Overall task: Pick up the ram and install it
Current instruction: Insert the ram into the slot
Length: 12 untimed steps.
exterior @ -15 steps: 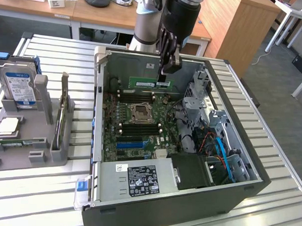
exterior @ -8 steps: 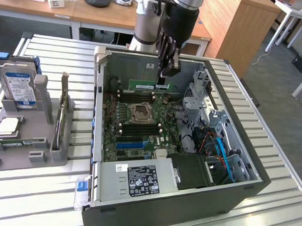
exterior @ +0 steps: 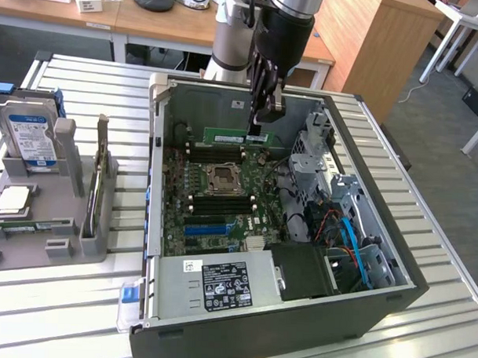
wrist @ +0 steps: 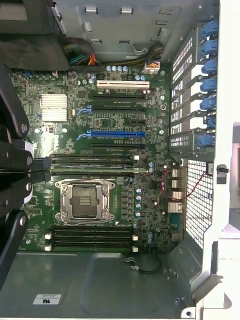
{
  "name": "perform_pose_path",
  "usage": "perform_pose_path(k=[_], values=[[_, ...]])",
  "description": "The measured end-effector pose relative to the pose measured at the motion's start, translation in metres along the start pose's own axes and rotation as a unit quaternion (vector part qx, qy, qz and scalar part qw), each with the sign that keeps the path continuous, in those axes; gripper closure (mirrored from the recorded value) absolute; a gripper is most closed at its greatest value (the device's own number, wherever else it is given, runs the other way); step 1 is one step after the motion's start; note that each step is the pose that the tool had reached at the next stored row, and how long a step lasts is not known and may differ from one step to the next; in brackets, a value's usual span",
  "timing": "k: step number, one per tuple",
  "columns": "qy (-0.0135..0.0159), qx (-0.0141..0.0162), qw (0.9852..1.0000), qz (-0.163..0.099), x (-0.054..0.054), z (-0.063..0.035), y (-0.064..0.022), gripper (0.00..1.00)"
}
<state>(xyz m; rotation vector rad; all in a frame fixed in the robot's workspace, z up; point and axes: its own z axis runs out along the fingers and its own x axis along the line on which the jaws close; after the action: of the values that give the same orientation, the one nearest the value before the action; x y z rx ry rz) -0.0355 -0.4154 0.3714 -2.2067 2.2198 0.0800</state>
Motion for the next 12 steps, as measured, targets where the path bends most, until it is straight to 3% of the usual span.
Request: perform_pose_path(k=[12], values=[[0.0000,0.0000,1.0000,0.000,0.0003,0.0076,-0.0002,0.88]])
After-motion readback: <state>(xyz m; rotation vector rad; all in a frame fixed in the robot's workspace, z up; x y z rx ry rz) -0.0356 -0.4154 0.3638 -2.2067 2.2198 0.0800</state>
